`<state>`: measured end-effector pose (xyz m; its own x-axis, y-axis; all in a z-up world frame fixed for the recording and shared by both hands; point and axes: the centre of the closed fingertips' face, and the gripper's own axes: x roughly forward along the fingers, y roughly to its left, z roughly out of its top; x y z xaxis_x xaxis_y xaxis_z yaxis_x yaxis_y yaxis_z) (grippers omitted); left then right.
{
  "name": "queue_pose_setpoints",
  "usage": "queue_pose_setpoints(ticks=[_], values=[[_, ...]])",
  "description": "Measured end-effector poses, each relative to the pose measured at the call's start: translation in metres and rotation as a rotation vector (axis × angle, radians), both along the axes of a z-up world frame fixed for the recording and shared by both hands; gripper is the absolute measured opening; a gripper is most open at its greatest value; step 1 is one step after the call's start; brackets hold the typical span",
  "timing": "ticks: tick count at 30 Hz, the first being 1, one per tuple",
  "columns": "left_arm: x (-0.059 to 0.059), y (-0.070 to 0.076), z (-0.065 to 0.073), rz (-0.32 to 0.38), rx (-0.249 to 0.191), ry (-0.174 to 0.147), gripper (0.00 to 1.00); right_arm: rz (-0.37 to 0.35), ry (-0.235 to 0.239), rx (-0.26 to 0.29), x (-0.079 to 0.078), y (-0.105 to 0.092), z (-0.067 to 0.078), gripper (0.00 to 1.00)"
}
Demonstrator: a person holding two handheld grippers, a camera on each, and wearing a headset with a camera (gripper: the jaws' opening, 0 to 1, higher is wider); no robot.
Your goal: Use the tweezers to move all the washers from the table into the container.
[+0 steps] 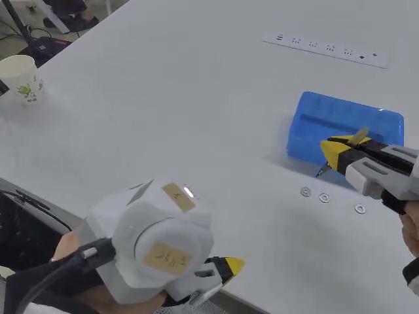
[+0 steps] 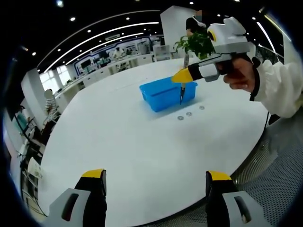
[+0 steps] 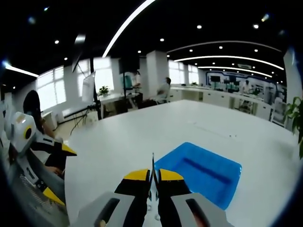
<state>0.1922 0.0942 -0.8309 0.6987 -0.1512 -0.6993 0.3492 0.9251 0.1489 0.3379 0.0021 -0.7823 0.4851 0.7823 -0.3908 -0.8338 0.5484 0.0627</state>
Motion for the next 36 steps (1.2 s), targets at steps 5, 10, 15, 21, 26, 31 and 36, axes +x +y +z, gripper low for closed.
queue_pose_setpoints(ticks=[5, 10, 15, 21, 26, 31, 36], values=[[0.000, 0.000, -0.001, -0.001, 0.004, 0.007, 0.88, 0.022, 0.012, -0.020, -0.004, 0.004, -0.012, 0.03], [0.000, 0.001, -0.001, 0.003, 0.005, 0.006, 0.88, 0.037, 0.008, -0.037, -0.006, 0.006, -0.018, 0.03], [0.001, 0.001, -0.001, 0.006, 0.006, 0.004, 0.87, 0.031, 0.011, -0.046, -0.004, 0.006, -0.023, 0.03], [0.001, 0.001, -0.002, 0.007, 0.008, 0.008, 0.87, 0.033, 0.033, -0.050, -0.005, 0.005, -0.029, 0.03], [0.000, 0.001, -0.002, 0.006, 0.012, 0.012, 0.87, 0.033, 0.020, -0.067, -0.004, 0.003, -0.031, 0.03], [0.000, 0.001, -0.003, 0.006, 0.014, 0.015, 0.87, 0.035, 0.028, -0.070, -0.004, 0.003, -0.034, 0.03], [0.000, 0.001, -0.003, 0.006, 0.017, 0.018, 0.87, 0.037, 0.018, -0.073, -0.003, 0.004, -0.034, 0.03]])
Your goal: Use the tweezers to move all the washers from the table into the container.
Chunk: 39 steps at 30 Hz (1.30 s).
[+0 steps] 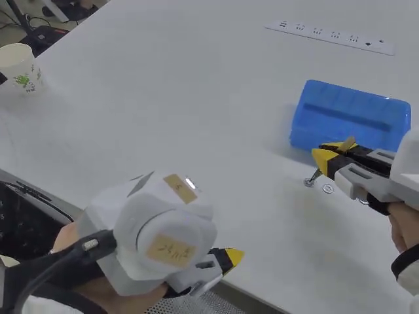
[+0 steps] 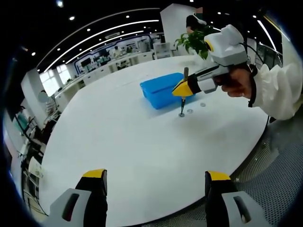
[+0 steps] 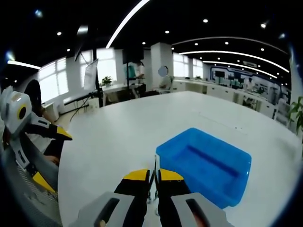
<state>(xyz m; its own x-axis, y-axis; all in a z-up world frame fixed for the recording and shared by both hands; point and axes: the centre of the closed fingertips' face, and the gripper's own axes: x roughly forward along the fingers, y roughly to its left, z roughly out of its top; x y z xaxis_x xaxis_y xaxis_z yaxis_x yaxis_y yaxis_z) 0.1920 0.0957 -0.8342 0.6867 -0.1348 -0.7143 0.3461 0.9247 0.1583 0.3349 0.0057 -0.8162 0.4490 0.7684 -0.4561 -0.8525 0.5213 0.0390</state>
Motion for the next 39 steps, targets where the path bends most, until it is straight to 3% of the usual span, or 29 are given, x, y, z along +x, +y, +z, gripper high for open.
queue_pose_setpoints(ticks=[10, 15, 22, 27, 31, 35, 39], values=[[0.0003, -0.0002, -0.0006, 0.000, 0.001, 0.003, 0.87, 0.021, -0.062, -0.019, -0.0025, 0.0026, -0.0032, 0.03], [0.0004, 0.0000, -0.0007, 0.000, 0.003, 0.003, 0.87, 0.005, -0.040, -0.011, -0.0020, 0.0014, -0.0054, 0.03], [0.0005, 0.0008, -0.0008, 0.001, 0.006, 0.003, 0.86, -0.002, -0.049, -0.014, 0.0006, 0.0015, -0.0056, 0.02], [0.0005, 0.0012, -0.0014, 0.002, 0.007, 0.006, 0.86, -0.009, -0.025, -0.017, 0.0020, 0.0015, -0.0057, 0.01], [-0.0001, 0.0010, -0.0017, -0.003, 0.011, 0.008, 0.86, -0.038, 0.030, -0.005, 0.0031, -0.0020, -0.0060, 0.01], [-0.0005, 0.0009, -0.0016, -0.005, 0.011, 0.008, 0.86, -0.040, 0.043, -0.004, 0.0012, -0.0034, -0.0058, 0.01], [0.0008, 0.0020, 0.0021, 0.002, 0.001, -0.013, 0.86, -0.032, 0.032, -0.009, -0.0034, -0.0036, -0.0002, 0.01]])
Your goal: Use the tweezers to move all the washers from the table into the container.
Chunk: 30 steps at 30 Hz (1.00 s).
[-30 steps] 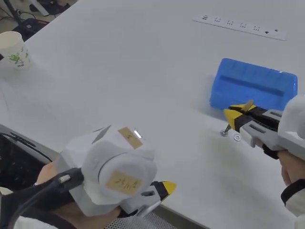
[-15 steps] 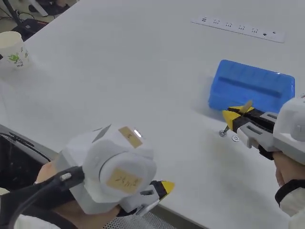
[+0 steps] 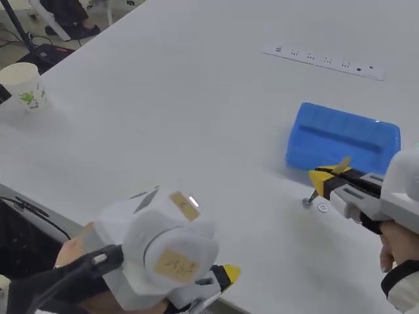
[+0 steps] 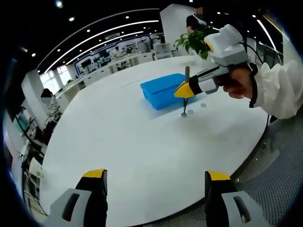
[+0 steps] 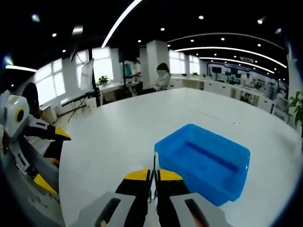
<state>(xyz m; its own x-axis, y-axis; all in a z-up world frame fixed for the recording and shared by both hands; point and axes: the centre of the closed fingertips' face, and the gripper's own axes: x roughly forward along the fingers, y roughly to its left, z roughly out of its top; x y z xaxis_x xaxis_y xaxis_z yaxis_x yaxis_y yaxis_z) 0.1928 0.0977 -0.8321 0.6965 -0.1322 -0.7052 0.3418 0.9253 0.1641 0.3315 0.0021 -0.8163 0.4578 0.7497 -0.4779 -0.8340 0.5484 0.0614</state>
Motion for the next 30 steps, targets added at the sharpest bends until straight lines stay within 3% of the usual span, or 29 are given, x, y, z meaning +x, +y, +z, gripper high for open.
queue_pose_setpoints(ticks=[14, 30], values=[[-0.002, -0.001, -0.002, -0.010, 0.010, 0.008, 0.86, -0.030, 0.003, 0.037, -0.003, -0.009, 0.021, 0.01], [0.000, -0.003, -0.004, -0.014, 0.003, 0.015, 0.88, 0.005, -0.046, 0.021, -0.006, -0.004, 0.044, 0.01]])
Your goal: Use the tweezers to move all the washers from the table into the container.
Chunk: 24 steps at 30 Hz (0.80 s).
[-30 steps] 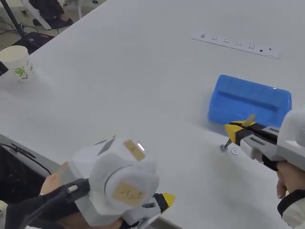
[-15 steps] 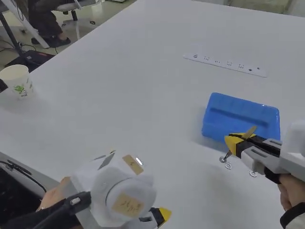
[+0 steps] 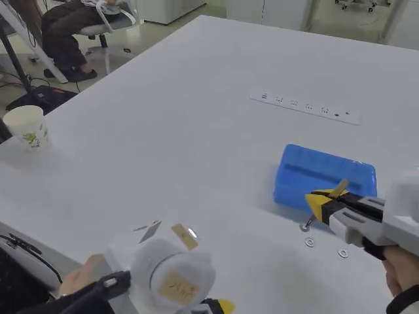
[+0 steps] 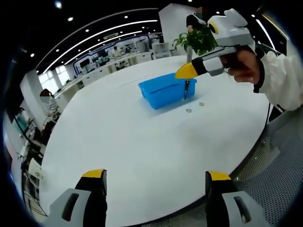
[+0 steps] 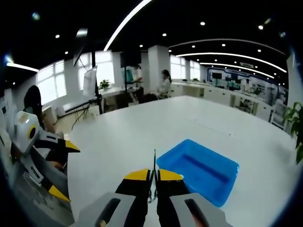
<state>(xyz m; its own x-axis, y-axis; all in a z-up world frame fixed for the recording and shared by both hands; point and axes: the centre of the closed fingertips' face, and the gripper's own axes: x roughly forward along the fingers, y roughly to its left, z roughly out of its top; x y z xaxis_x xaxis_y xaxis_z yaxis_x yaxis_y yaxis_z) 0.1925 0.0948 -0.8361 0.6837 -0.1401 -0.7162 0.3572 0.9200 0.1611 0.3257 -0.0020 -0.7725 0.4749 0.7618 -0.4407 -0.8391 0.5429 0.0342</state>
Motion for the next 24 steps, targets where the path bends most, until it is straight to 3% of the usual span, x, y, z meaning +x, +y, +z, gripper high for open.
queue_pose_setpoints(ticks=[9, 15, 24], values=[[-0.001, 0.001, -0.002, -0.002, 0.013, 0.016, 0.87, 0.015, -0.020, -0.011, 0.001, 0.000, 0.005, 0.01], [-0.001, 0.001, 0.000, 0.001, 0.013, 0.006, 0.87, 0.015, -0.026, -0.014, 0.003, 0.000, 0.008, 0.01], [-0.002, 0.001, 0.000, 0.003, 0.013, 0.008, 0.87, -0.007, -0.044, -0.017, 0.019, -0.006, 0.014, 0.01]])
